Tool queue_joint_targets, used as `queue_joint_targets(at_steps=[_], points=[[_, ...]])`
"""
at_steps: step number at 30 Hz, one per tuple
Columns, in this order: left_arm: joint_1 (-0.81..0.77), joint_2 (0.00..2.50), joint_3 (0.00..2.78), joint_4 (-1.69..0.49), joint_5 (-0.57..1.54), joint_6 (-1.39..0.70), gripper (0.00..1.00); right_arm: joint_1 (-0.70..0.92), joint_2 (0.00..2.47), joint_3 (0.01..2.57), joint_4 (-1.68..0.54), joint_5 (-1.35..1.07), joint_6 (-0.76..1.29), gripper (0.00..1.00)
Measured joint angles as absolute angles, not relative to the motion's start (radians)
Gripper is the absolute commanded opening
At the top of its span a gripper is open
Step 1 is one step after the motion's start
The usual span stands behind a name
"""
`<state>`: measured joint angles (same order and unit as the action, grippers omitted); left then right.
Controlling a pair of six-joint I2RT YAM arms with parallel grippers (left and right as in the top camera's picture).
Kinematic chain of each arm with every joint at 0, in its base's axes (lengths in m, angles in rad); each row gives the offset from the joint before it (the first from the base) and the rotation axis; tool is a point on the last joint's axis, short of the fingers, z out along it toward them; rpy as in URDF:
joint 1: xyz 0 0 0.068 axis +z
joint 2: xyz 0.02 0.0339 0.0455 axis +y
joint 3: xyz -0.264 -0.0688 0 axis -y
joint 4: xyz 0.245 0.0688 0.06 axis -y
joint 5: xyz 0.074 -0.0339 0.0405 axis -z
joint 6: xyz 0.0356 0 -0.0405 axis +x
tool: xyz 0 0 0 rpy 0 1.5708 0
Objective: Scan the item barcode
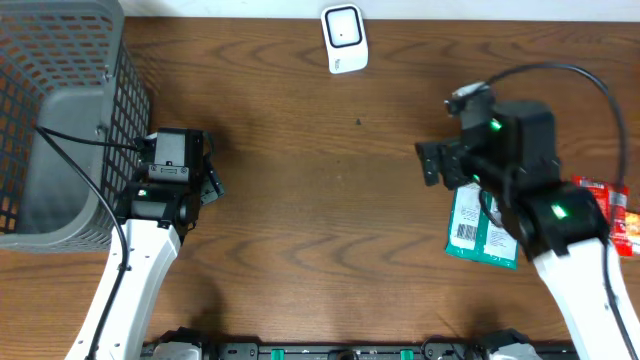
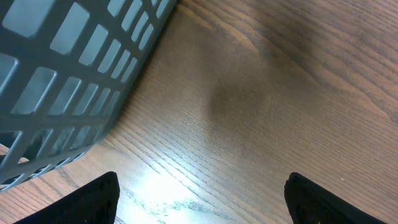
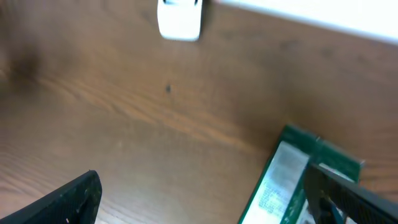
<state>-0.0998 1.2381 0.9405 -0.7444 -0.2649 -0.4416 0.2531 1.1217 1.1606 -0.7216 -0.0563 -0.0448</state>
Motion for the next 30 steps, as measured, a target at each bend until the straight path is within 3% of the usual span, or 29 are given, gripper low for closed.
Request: queue_joint_targets(at_steps=[17,30], points=[[-0.100,1.238,0.941,-0.745,-0.265,-0.442,0.86,0.253,0.601,1.163,-0.865,-0.056,-0.045,0.99],[-0.100,1.238,0.941,-0.745,-0.265,-0.442,0.86,0.250,0.360,1.164,-1.319,-0.056,-0.045,0.99]])
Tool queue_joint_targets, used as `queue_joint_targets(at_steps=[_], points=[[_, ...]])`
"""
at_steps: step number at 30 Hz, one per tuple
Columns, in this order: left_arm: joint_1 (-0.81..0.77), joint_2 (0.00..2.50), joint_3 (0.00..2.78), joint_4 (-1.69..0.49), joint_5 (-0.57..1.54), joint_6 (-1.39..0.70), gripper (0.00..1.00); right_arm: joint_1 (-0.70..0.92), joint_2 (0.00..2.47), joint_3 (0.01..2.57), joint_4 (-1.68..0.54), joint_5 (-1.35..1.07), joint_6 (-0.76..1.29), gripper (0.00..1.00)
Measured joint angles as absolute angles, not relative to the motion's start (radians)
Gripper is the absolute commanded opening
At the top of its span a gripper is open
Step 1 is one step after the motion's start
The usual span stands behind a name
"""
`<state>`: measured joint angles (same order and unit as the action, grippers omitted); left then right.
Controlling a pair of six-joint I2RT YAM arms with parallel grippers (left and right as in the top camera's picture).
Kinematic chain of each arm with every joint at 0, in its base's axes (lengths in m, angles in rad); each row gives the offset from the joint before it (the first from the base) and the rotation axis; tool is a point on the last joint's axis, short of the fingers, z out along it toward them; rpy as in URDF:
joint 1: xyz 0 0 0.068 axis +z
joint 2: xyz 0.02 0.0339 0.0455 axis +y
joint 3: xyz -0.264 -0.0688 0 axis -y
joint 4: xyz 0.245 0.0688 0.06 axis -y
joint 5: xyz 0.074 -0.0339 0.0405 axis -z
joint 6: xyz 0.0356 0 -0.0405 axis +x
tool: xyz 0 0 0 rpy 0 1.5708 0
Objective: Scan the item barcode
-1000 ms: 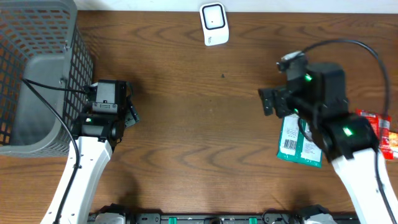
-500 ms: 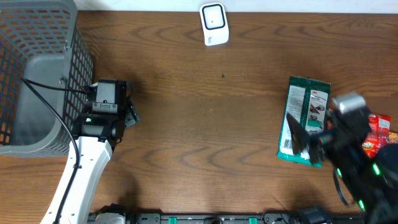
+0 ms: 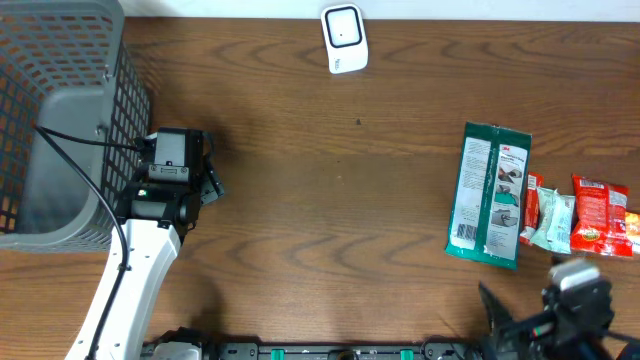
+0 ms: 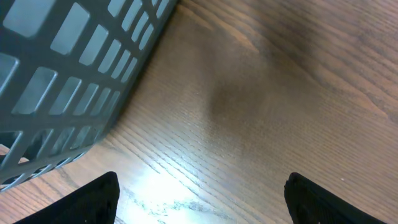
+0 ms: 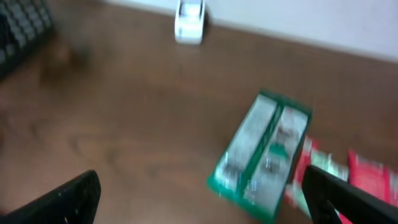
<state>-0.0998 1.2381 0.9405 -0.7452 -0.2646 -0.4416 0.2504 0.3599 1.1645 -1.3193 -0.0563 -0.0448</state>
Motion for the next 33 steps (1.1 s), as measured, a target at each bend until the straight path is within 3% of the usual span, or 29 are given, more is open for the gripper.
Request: queue_joint_targets(at_steps=[4,16,24,33], points=[[-0.100,1.238,0.941,-0.745,-0.265,-0.442,0.86,0.234,0.328,1.164,-1.442,-0.056,-0.045,0.99],[-0.100,1.238,0.941,-0.745,-0.265,-0.442,0.86,0.173,0.249,1.163,-1.418,-0.040,-0.049,0.99],[-0.100,1.238,0.941,-0.745,-0.265,-0.442,0.86,0.141,0.108,1.103,-1.186,-0.024,-0.053,0.99],[-0.100,1.238,0.941,-0.744,-0.265,-0.442,0.86,0.107,0.008,0.867,-0.822,-0.007,-0.059,0.99]])
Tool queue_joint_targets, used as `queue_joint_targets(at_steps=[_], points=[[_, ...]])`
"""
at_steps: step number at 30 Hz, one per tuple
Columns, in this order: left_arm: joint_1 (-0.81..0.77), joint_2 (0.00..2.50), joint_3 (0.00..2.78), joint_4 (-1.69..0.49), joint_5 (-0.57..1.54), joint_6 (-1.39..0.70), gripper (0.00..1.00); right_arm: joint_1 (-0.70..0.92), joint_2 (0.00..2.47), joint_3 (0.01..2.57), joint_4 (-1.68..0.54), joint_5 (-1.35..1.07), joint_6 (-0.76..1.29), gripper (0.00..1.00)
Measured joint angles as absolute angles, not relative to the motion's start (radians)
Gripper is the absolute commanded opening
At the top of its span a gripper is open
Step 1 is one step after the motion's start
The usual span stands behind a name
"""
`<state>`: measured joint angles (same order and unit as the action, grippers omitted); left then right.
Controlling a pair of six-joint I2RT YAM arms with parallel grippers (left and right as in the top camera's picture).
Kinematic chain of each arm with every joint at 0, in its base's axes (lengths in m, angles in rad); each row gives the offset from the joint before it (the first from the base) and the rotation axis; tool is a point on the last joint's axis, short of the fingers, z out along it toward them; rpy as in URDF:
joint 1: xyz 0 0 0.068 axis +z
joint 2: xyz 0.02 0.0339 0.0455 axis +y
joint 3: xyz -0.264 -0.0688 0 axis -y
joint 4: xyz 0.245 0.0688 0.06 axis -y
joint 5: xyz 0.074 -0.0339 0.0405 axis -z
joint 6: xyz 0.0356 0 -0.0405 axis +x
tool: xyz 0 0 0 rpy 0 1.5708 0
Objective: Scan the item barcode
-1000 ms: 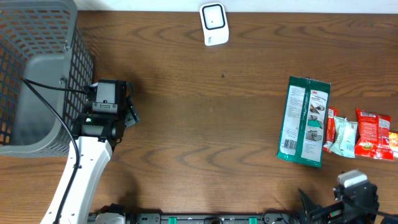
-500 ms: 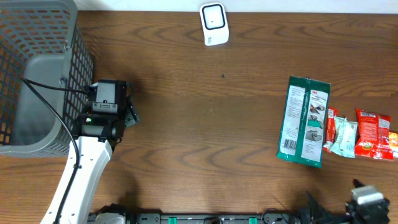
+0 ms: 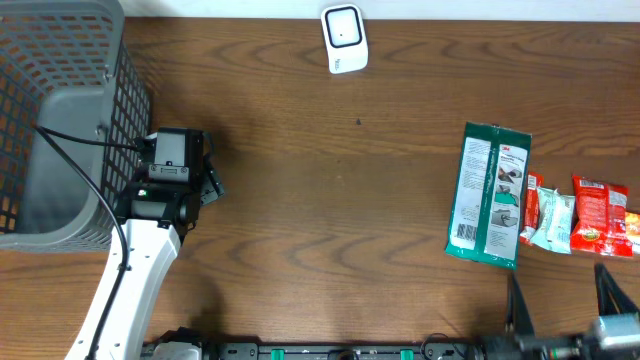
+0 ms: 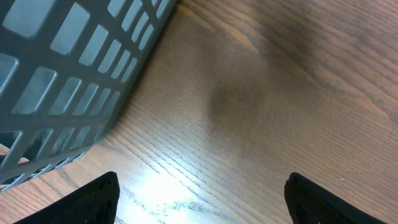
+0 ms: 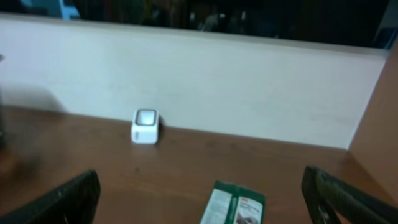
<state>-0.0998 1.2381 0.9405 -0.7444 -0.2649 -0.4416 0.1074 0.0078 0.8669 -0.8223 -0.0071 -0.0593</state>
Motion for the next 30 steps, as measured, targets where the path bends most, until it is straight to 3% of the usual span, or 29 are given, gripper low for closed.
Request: queue_joint_targets(at_steps=[17,26,30], points=[[-0.100,1.238,0.941,-0.745,-0.265,-0.442,0.86,0.103,0.011,0.315,0.094,-0.003,-0.062,0.99],[-0.100,1.238,0.941,-0.745,-0.265,-0.442,0.86,0.102,0.011,0.066,0.398,-0.004,-0.062,0.99],[-0.100,1.238,0.941,-0.745,-0.265,-0.442,0.86,0.102,0.011,0.006,0.391,-0.003,-0.062,0.99]])
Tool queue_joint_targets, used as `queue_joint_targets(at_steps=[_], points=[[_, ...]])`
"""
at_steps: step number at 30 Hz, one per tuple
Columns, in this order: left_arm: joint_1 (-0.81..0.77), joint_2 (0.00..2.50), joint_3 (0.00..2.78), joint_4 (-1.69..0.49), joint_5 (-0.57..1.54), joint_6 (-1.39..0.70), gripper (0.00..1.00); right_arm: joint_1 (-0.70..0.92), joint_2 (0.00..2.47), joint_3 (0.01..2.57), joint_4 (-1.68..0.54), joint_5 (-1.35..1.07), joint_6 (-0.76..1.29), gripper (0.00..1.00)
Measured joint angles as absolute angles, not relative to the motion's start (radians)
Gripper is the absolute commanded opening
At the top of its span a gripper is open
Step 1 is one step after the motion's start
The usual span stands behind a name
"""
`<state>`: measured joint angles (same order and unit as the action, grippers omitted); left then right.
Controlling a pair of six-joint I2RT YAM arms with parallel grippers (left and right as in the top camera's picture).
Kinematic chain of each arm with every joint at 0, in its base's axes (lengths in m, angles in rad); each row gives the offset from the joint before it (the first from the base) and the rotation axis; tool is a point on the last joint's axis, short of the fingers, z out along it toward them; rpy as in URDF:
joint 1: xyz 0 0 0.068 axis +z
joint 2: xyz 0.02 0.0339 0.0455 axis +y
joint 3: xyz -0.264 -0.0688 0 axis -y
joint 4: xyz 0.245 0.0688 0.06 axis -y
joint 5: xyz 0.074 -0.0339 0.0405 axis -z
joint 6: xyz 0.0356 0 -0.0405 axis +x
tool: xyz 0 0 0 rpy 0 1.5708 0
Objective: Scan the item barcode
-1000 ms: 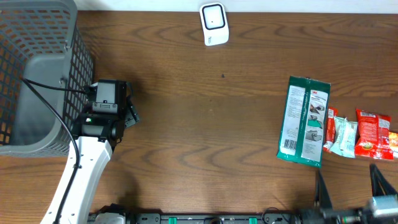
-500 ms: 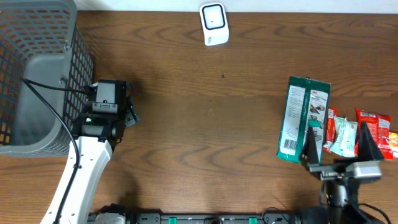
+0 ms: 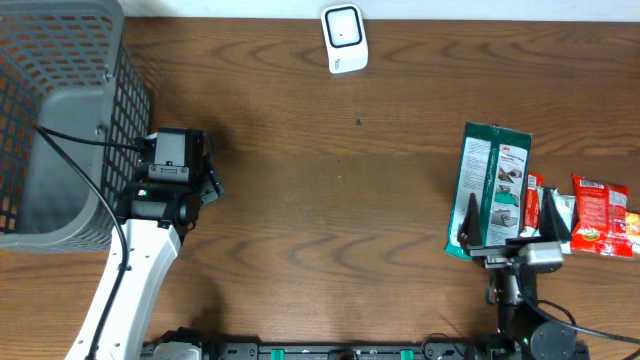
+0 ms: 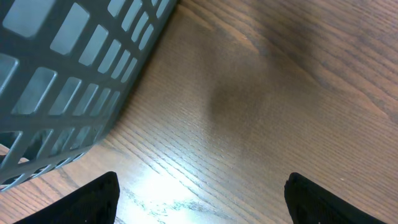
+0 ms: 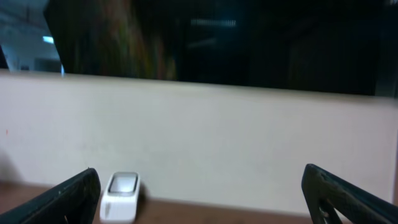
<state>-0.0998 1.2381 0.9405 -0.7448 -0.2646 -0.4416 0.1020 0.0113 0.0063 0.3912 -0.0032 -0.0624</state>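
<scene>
The item, a green flat pack with a white barcode label, lies on the table at the right. The white scanner stands at the far edge and shows low left in the right wrist view as the scanner. My right gripper is open with nothing between its fingers; from overhead it overlaps the pack's near end, and its camera faces the far wall, level. My left gripper is open and empty beside the basket, low over bare wood.
A grey mesh basket fills the far left and shows as a grid wall in the left wrist view. Red and white snack packets lie right of the green pack. A white wall backs the table.
My right gripper was at the front right edge of the overhead view and now stands higher in it, over the pack's near end. Its camera has tilted up; the pack has left its view.
My right arm was open over the table just left of the green pack. Then it was down at the front right corner, with the pack lying flat on the table. It stayed near the front edge, and now points level at the far wall. The left arm never moved.
</scene>
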Motion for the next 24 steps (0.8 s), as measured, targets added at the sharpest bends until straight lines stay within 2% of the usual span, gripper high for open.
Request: queue_joint_targets(at_steps=[3,11,24], points=[[-0.100,1.238,0.941,-0.745,-0.265,-0.442,0.86,0.102,0.010,0.007,0.332,-0.004,-0.062,0.99],[-0.100,1.238,0.941,-0.745,-0.265,-0.442,0.86,0.102,0.012,0.006,-0.068,-0.003,-0.062,0.99],[-0.100,1.238,0.941,-0.745,-0.265,-0.442,0.86,0.102,0.012,0.006,-0.070,-0.004,-0.062,0.99]])
